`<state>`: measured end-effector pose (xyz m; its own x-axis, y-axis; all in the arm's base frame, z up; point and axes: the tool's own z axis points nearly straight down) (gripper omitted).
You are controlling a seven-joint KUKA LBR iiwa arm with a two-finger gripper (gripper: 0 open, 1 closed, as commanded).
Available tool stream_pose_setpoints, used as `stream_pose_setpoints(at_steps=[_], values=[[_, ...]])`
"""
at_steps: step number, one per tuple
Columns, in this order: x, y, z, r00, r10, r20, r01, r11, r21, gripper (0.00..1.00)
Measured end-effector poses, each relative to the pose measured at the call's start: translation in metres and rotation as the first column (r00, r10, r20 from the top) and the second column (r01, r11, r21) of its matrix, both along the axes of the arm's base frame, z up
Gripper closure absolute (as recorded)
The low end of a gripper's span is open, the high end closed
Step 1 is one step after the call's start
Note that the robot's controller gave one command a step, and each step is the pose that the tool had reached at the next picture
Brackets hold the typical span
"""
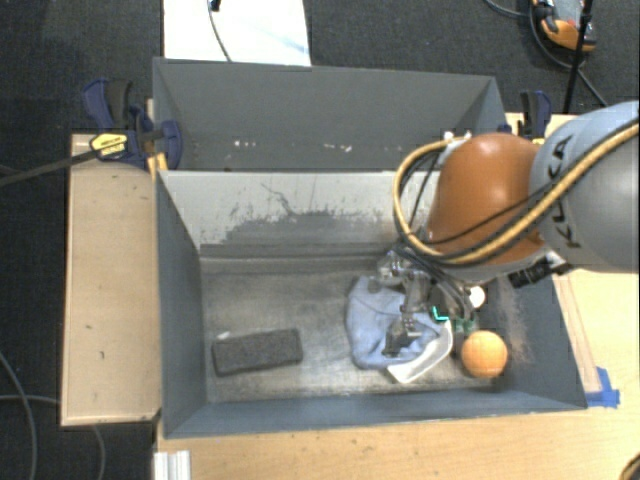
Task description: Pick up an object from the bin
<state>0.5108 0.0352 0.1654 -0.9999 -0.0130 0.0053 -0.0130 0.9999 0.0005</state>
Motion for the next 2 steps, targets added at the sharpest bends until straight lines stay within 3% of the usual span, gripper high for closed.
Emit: stream_pose_setpoints(at_steps=[1,2], values=[[0.002,0.0,0.004,1.0,-0.002,0.008,0.002,1.0,0.0,0.0],[0.029,-0.07,-0.027,1.0,-0.017,0.012,0.017,1.0,0.0,0.0]])
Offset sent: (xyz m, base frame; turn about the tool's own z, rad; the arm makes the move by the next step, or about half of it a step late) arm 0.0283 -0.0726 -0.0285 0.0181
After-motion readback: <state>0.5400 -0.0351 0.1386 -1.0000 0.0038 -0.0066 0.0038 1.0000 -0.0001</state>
